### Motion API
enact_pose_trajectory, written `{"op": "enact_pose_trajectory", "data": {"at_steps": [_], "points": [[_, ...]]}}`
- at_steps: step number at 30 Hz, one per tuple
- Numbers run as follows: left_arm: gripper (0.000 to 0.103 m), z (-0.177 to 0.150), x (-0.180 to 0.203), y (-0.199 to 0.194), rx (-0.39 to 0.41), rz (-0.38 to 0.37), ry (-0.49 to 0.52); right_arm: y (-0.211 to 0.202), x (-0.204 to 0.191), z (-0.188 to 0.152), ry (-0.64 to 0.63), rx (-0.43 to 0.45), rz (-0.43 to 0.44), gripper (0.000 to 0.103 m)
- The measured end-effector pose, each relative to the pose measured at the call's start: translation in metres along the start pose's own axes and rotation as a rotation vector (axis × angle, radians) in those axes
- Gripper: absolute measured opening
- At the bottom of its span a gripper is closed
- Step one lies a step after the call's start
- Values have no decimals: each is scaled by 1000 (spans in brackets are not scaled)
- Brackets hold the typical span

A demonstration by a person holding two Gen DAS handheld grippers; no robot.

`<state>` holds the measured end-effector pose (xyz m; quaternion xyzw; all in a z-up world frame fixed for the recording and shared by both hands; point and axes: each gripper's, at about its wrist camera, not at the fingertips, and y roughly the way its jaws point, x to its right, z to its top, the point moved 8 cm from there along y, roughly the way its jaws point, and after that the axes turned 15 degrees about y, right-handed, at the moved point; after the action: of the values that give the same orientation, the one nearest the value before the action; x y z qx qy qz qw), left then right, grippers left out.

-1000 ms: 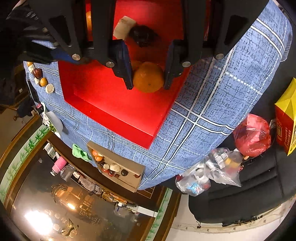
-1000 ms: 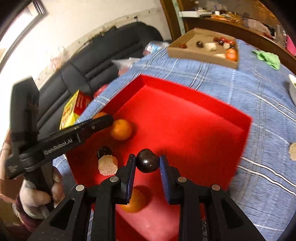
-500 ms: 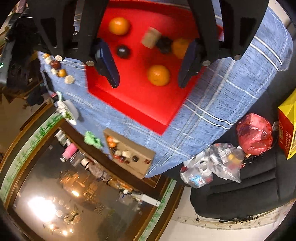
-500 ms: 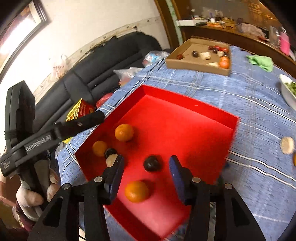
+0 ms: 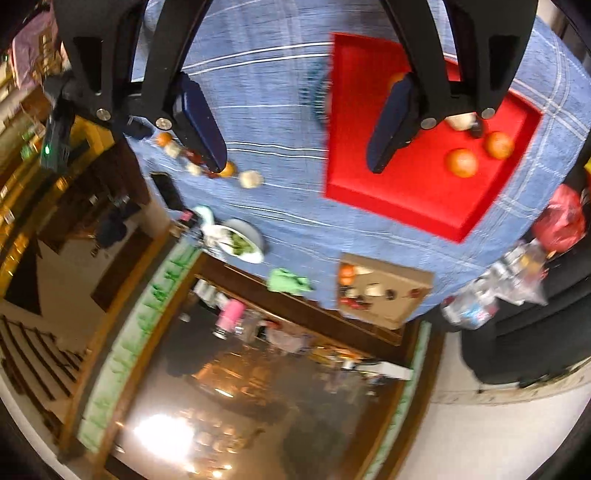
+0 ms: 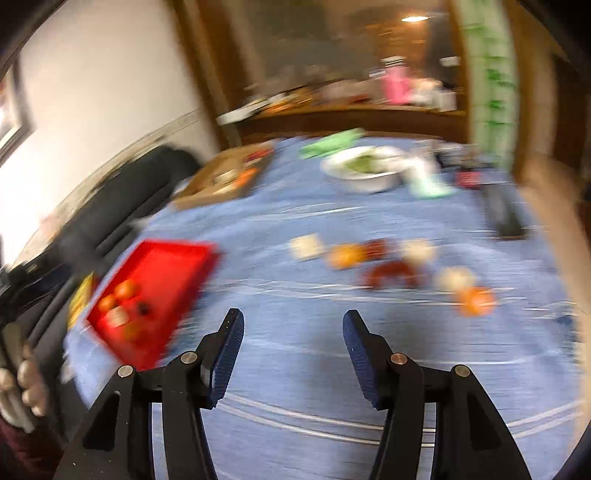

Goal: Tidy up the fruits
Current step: 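Move both grippers back toward the fruit on the tablecloth, then grasp a dark red date with the left gripper while the right gripper grasps a tangerine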

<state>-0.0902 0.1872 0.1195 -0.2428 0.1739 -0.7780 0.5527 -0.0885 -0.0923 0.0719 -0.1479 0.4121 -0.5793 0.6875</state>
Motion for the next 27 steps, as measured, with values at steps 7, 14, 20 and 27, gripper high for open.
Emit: {"op": "enact_pose_trajectory", "data": {"at_steps": [7,14,20,27], "points": [[77,16,35,35,-42,-33,47,-28,119,65,174,108,-138,63],[77,9,63,90,-131,-69,95,43,148,47,237,-21,-98,62],[77,-5,98,127,-186,-121,202,91,155,33,182,-57,-189,62],[54,-28,147,187,-276,-182,325,104,160,32,159,-43,-206,52]]}}
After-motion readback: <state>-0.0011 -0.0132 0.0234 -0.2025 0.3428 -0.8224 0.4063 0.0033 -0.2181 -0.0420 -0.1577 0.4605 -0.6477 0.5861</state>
